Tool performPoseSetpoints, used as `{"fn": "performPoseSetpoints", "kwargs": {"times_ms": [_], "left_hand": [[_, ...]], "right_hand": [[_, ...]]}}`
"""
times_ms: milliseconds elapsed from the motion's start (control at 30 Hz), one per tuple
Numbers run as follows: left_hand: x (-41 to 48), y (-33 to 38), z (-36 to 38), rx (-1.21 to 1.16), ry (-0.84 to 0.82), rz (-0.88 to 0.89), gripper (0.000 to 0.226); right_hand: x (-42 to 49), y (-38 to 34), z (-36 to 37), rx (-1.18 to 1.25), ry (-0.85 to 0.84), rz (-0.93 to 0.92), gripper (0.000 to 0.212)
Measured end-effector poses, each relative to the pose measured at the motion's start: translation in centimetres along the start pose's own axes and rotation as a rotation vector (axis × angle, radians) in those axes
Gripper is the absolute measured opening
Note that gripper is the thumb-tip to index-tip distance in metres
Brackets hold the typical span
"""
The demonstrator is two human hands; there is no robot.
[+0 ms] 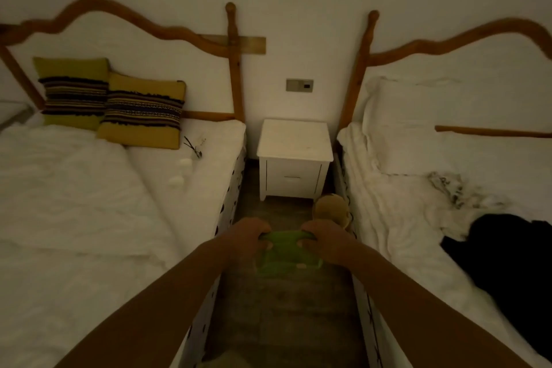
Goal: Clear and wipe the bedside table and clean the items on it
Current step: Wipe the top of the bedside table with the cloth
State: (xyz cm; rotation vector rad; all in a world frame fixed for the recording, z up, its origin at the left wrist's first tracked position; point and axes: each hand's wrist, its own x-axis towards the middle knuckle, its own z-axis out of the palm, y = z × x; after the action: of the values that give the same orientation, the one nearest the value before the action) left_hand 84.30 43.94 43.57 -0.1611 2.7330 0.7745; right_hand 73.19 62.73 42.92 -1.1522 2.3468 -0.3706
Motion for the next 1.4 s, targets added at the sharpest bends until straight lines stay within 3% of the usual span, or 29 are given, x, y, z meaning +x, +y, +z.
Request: {"fn": "performPoseSetpoints", "kwargs": {"times_ms": [300,533,667,833,933,1033,1100,1167,1267,1400], "left_hand": [[16.9,-8.0,-7.3,-0.027,-0.029,-0.01,0.019],[32.0,-15.1,-14.2,-0.091,-0.138,-0.04,0.023],[40.0,-19.1,-16.9,-0.121,-0.142,-0.089,0.022],[48.7,-23.2,-16.9,-0.251,-0.133,-0.181,0.029],[54.5,-26.5,-16.3,-0.332,-0.112,-0.268,0.028],[60.0,-29.4,-15.4,-0.418,-0.119,-0.367,0.054],[63.5,-32.0,-14.0,-0.475,-0.093,-0.431,0.065],[66.4,-34.5,-12.6,-0.476,-0.098,-0.492,0.052],[70.9,-38.2,-10.2,-0.514,-0.056,-0.525,0.02],[75.8,-42.5,-7.4,-0.523,0.026,-0.512,0.009]], "right_hand": [[18.0,5.2,-6.3,-0.136,0.039,0.031,0.02],[32.7,8.1,-12.7,-0.041,-0.106,0.175,0.032],[40.7,10.4,-14.8,0.038,-0.104,0.253,0.037],[50.7,15.4,-14.6,0.114,-0.127,0.316,0.043],[57.8,19.5,-12.8,0.204,-0.171,0.324,0.031],[64.0,24.0,-10.3,0.275,-0.163,0.291,0.019],[67.9,27.3,-7.9,0.308,-0.106,0.256,0.029],[70.9,29.1,-6.6,0.34,-0.088,0.252,0.034],[75.2,31.4,-4.6,0.394,-0.097,0.338,0.017],[80.2,34.0,-2.0,0.401,-0.075,0.401,0.017]]}}
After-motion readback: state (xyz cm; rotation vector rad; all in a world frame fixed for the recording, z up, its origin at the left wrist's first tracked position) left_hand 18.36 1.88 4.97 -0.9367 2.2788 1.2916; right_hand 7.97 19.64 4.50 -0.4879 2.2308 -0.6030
